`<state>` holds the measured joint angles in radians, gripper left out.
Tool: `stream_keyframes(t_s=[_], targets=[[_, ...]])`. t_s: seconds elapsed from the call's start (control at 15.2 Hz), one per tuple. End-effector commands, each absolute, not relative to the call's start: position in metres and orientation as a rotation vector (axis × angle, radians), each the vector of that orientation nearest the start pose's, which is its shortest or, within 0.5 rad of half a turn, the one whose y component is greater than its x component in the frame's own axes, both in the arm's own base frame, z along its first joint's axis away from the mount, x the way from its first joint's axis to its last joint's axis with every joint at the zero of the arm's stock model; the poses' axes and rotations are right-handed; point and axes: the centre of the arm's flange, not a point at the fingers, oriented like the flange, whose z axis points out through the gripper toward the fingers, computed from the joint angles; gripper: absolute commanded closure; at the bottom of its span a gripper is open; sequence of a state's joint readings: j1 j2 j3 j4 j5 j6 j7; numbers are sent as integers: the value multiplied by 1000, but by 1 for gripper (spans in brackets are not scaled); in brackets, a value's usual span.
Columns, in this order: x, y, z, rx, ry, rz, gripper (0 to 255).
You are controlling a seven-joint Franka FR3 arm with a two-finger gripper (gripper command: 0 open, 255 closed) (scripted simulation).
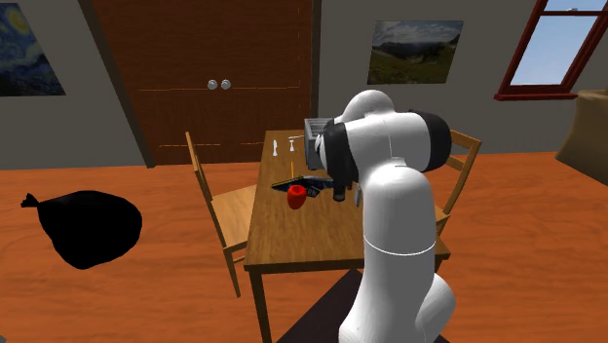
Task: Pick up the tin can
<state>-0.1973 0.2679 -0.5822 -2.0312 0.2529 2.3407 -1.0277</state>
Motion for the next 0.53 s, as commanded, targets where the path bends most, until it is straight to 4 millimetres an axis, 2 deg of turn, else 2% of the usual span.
stream_keyframes(t_s=[0.0,0.33,0.46], targets=[[436,-409,355,-3181,-164,-149,255],[436,-409,382,-3181,-164,-149,255],[436,-409,383,-3181,-164,-148,255]])
